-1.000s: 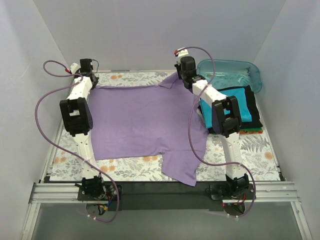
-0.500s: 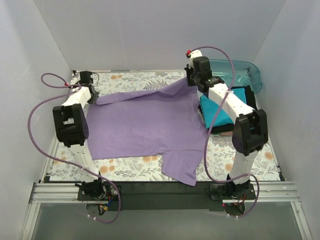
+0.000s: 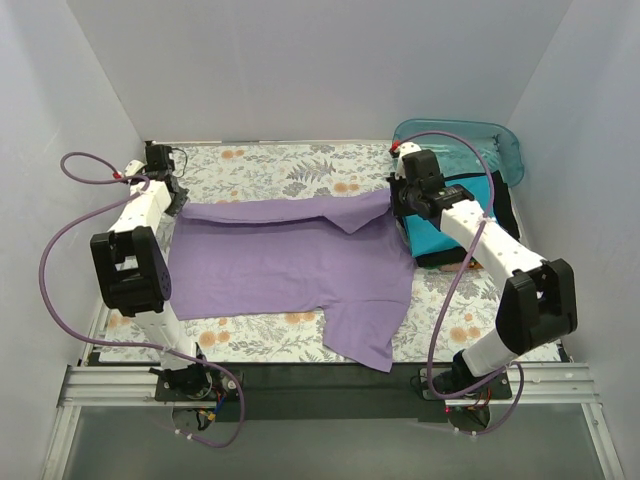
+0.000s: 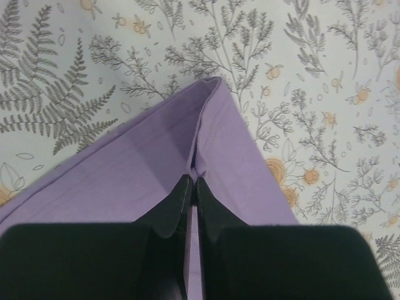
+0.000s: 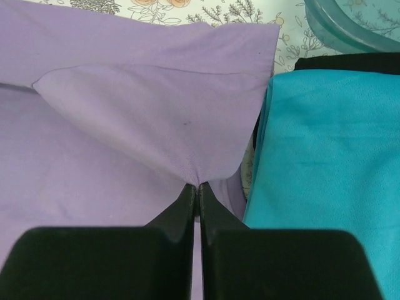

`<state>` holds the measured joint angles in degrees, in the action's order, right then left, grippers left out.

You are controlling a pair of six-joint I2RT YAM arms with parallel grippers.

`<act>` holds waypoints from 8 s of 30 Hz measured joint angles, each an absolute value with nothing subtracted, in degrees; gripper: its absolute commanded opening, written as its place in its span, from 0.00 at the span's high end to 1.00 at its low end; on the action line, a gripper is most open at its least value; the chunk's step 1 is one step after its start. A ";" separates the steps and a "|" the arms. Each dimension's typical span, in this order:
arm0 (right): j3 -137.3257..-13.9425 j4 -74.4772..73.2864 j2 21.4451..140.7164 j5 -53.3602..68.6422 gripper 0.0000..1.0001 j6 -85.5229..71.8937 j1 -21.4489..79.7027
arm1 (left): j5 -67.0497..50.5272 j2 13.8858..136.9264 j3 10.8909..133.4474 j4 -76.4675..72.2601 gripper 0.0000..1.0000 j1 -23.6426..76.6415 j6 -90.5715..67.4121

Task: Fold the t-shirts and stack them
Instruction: Fold the tshirt

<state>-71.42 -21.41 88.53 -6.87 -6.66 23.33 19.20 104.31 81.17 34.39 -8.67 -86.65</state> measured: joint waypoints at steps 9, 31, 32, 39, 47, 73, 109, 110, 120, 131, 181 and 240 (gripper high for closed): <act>-68.60 -22.50 86.63 -5.30 0.99 -8.05 23.33 | 18.85 104.29 80.25 37.19 1.00 -9.21 -86.85; -79.66 -21.74 106.96 -9.13 0.99 -9.06 23.22 | 16.38 109.97 81.38 39.13 0.14 -9.63 -88.90; -80.64 -21.89 107.72 -9.15 0.99 -9.06 23.16 | 15.86 109.54 81.30 39.38 0.13 -9.54 -89.03; -91.20 -21.37 115.77 -8.58 0.99 -10.44 22.15 | 17.32 99.44 78.65 39.62 0.07 0.86 -89.41; -93.67 -20.93 120.31 -5.80 0.99 -11.14 20.82 | 12.73 94.43 76.18 32.16 0.07 24.38 -88.25; -83.05 -14.50 118.43 4.05 0.99 -13.15 18.33 | 7.42 121.45 87.46 22.24 0.45 42.13 -100.31; -61.17 -13.58 95.83 7.25 0.99 -13.43 18.70 | 7.11 113.27 79.44 22.20 1.00 43.09 -101.80; -60.49 -13.61 95.20 7.22 0.99 -13.50 18.79 | 6.98 112.71 78.72 22.26 1.00 43.09 -101.82; -56.66 -16.49 90.43 6.52 0.99 -13.80 19.27 | 4.91 110.87 74.30 22.33 1.00 43.09 -100.77; -52.10 -18.94 87.35 5.43 0.55 -15.11 21.10 | 5.37 107.07 71.96 26.46 0.73 43.24 -99.90; -109.84 -20.01 135.06 3.33 0.02 -10.33 22.83 | 9.72 123.17 92.64 33.12 0.18 -10.79 -86.52; -34.11 -16.38 70.59 -13.80 0.02 -20.58 68.07 | 11.49 84.20 43.64 35.35 1.00 -20.84 -101.54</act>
